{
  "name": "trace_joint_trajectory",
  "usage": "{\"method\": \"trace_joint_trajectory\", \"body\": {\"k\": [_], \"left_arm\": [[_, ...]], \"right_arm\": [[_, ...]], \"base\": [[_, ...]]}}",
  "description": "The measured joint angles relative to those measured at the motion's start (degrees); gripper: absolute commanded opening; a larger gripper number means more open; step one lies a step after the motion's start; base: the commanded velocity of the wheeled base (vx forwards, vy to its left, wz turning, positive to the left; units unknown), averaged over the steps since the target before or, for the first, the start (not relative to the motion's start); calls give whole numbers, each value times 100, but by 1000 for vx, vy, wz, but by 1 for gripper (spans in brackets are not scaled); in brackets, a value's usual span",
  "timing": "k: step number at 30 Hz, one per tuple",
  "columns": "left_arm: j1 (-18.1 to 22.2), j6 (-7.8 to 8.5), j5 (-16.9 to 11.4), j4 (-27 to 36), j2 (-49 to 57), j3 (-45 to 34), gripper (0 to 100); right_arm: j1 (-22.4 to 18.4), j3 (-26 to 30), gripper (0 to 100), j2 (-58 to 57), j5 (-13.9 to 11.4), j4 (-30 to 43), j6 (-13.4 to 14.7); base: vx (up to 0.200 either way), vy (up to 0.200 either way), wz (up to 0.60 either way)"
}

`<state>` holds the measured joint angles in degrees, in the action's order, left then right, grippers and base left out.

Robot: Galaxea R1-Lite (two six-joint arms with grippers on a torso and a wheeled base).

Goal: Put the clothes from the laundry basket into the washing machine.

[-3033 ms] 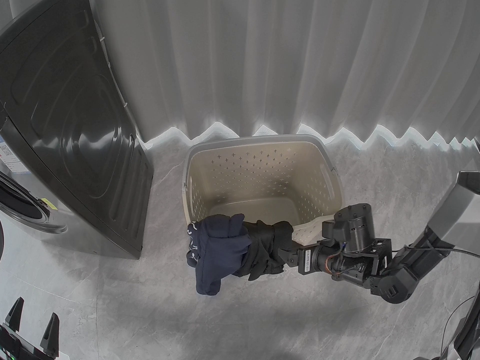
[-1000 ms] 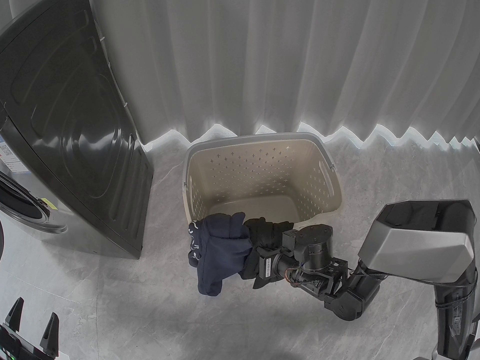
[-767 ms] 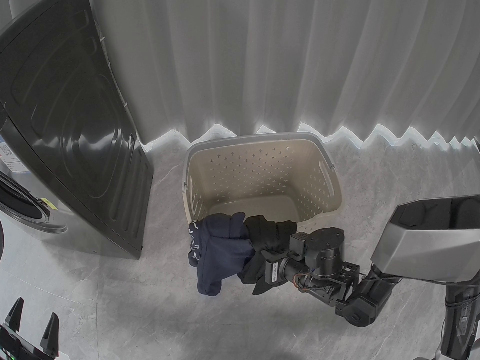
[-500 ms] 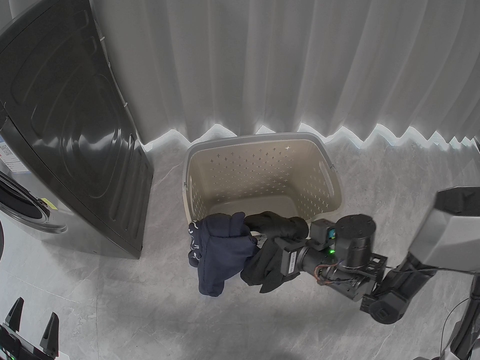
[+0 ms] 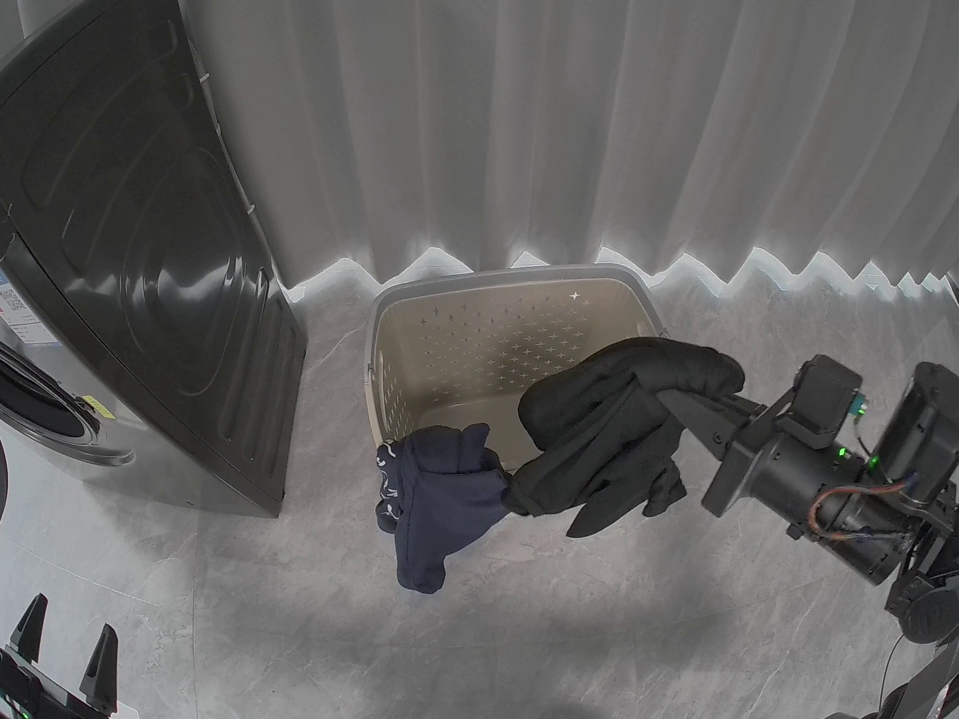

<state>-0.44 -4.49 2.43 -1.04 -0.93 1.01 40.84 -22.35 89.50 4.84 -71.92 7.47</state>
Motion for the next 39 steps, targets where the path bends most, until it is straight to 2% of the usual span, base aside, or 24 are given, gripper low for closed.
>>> {"method": "trace_joint_trajectory", "body": {"k": [9,15,39], "left_arm": [[0,-2,0,0,0,0,100],[0,-2,0,2,0,0,100],[0,-16,2,0,0,0,100]], "right_arm": [[28,333,0,-480,-24,-17,-67],[32,372,0,-552,-28,-26,-56],[32,295,0,-560,-52,-151,-1]], "base": [[-200,0,0],[0,0,0],[0,200,0]]}}
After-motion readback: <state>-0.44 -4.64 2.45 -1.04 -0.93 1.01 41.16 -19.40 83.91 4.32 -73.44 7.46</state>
